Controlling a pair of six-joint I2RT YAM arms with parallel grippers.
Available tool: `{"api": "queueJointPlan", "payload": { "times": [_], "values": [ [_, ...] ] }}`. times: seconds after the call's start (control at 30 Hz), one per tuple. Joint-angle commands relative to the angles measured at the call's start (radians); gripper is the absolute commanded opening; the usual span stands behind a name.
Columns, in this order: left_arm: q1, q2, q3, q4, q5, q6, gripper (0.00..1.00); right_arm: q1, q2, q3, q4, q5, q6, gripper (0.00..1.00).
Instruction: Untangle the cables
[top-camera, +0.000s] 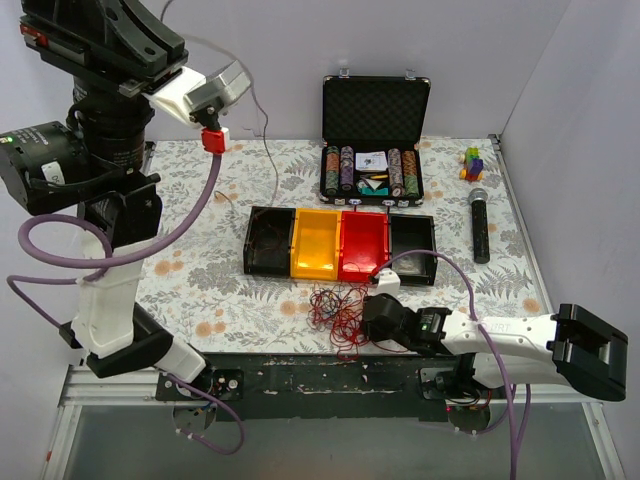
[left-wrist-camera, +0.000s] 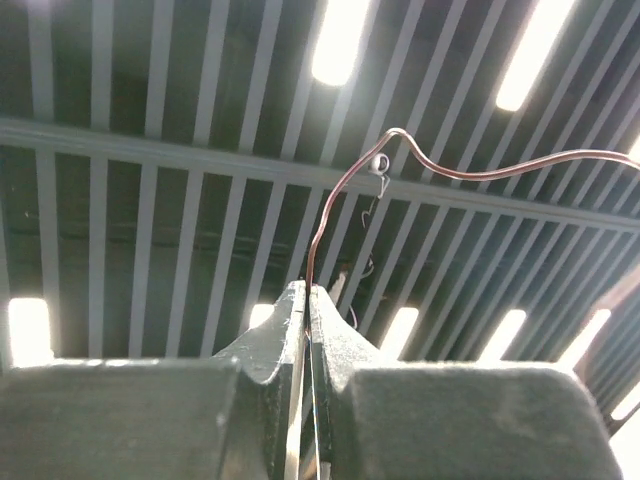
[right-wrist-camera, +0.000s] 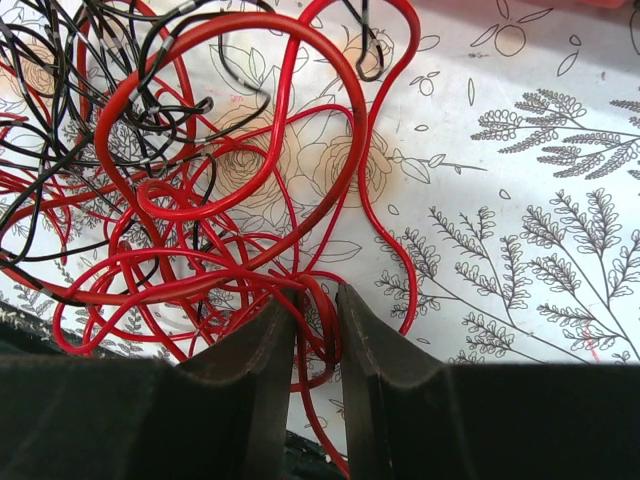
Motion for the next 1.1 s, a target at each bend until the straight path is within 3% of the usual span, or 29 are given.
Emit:
{"api": "queueJointPlan", "payload": {
  "times": [0.0,0.1,0.27,0.4,0.73,1.07],
  "values": [
    [-0.002,-0.052,-0.014,0.031,0.056,0.070,0.00,0.000,0.056,-0.038,-0.154,-0.014,0.045,0.32],
    [-0.002,-0.091,-0.074,0.035,-0.036,-0.002,0.00,0.000,0.042,-0.029,-0.155,-0.011,0.038,0.32],
    [-0.001,-0.301,-0.493,0.047,-0.108,-0.102,0.00,0.000,-0.013,0.000,-0.138,0.003,-0.001,0.33],
    [-0.002,-0.387,-0.673,0.063,-0.164,-0.194,0.00,0.000,-0.041,0.025,-0.135,0.000,-0.016,0.33],
    [-0.002,-0.476,-0.987,0.116,-0.218,-0.362,0.00,0.000,-0.096,0.008,-0.092,-0.045,-0.057,0.33],
    [0.004,-0.489,-1.150,0.149,-0.238,-0.447,0.00,0.000,-0.122,-0.037,-0.042,-0.080,-0.074,0.33]
  ]
}}
